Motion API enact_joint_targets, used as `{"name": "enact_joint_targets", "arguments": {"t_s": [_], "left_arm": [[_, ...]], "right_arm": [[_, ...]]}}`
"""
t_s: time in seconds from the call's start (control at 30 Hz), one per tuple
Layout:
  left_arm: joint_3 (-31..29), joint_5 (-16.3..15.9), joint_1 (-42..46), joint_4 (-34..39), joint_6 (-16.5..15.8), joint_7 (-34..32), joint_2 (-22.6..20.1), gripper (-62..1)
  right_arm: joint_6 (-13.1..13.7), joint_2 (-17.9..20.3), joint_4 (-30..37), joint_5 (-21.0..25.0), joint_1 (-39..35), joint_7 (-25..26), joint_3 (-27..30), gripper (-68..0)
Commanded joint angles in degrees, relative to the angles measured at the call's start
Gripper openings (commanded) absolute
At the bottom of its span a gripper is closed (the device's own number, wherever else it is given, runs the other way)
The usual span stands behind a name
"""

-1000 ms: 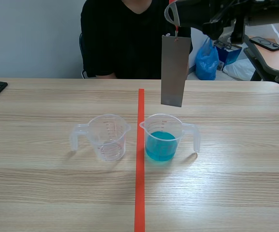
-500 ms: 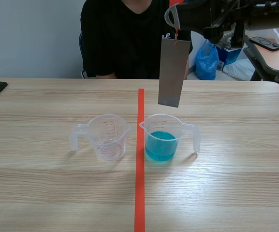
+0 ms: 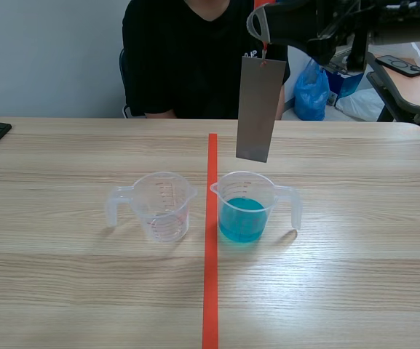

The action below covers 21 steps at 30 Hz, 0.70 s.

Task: Do the redox reaction experiment.
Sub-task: 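Move the plate over the blue solution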

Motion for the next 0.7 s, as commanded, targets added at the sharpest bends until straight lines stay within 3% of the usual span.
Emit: {"name": "enact_joint_targets", "arguments": {"t_s": [0.0, 0.13, 0.3, 0.5, 0.67], "left_arm": [[0.3, -0.6, -4.6, 0.8, -2.5, -0.2, -2.4, -56.9], [3.6, -0.7, -13.9, 0.8, -7.1, 3.4, -4.2, -56.9], [11.2, -3.3, -26.0, 0.8, -10.2, 10.4, -4.3, -56.9], [22.5, -8.3, -40.7, 0.8, -10.6, 19.5, -2.2, -56.9], [29.7, -8.5, -50.1, 0.7, -9.6, 27.1, 1.8, -56.9]], "right_arm": [[-0.2, 0.1, 0.2, 0.9, 1.0, 1.0, 0.3, -65.8], [-0.2, 0.0, 0.2, 1.1, 1.0, 1.0, 0.3, -65.8], [-0.2, 0.0, 0.2, 1.1, 1.0, 1.0, 0.2, -65.8], [-0.2, 0.0, 0.2, 1.1, 1.0, 1.0, 0.2, -65.8], [-0.2, 0.0, 0.2, 1.1, 1.0, 1.0, 0.2, -65.8]]}}
